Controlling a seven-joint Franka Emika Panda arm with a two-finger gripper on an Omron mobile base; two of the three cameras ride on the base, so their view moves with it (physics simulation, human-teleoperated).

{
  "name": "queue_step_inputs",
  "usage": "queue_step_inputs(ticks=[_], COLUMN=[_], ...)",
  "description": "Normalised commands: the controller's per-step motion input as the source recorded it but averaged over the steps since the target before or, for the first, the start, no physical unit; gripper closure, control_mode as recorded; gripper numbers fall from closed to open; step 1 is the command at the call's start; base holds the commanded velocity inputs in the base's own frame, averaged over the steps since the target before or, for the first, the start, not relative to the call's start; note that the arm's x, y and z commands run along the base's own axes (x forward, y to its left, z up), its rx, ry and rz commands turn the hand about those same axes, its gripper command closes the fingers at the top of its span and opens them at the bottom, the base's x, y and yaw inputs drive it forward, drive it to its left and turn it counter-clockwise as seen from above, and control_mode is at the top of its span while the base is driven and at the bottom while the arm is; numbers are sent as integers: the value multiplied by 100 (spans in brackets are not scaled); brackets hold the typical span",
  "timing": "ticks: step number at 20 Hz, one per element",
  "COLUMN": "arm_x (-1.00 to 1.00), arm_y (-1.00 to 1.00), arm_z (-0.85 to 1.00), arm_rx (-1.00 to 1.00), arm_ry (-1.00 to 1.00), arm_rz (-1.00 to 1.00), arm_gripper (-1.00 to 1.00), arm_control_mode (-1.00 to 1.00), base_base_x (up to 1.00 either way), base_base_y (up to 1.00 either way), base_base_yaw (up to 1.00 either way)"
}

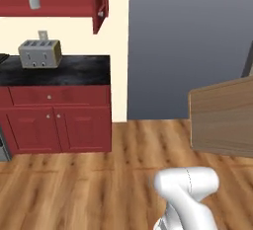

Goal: Move the cutting board and knife to the sink. Then move spray from the cabinet to the counter.

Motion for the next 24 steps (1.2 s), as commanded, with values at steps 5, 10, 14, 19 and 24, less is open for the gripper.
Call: queue_step_inputs(ticks=[5, 10, 14, 19, 24], arm_x=[0, 0, 0, 0, 0], arm_y=[0, 0, 0, 0, 0], arm_z=[0, 0, 0, 0, 0], arm_rx=[0, 0, 0, 0, 0], arm_ry=[0, 0, 0, 0, 0], arm_rz=[0, 0, 0, 0, 0], arm_gripper=[100, 100, 100, 100, 100], arm_control_mode=[100, 100, 100, 100, 100], base_base_x=[59, 53, 51, 57, 60], base_base_y=[15, 18, 18, 20, 22], base_base_yaw=[49, 48, 47, 47, 46])
